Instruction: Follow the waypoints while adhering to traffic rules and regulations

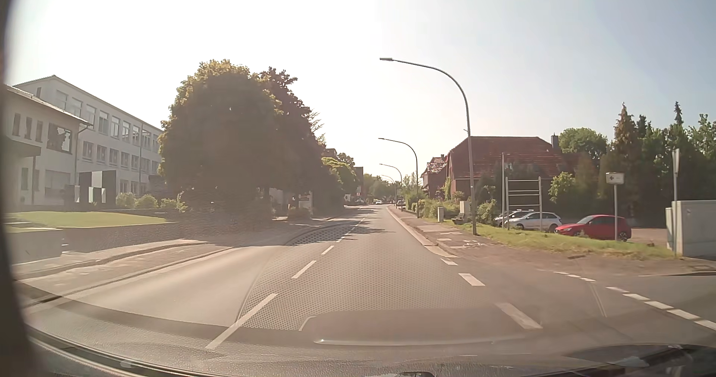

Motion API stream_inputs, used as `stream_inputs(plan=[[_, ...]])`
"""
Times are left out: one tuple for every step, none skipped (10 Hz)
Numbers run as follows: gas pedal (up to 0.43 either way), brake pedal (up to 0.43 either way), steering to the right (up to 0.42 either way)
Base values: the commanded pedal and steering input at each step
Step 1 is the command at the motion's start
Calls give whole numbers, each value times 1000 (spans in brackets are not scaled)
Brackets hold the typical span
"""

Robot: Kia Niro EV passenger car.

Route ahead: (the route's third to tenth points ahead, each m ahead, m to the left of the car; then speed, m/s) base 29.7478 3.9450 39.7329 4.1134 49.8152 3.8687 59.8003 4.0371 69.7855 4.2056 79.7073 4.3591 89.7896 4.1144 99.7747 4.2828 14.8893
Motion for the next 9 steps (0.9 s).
stream_inputs(plan=[[197,0,0],[197,0,0],[197,0,0],[197,0,0],[197,0,0],[197,0,-1],[197,0,-1],[189,0,-1],[177,0,-1]])
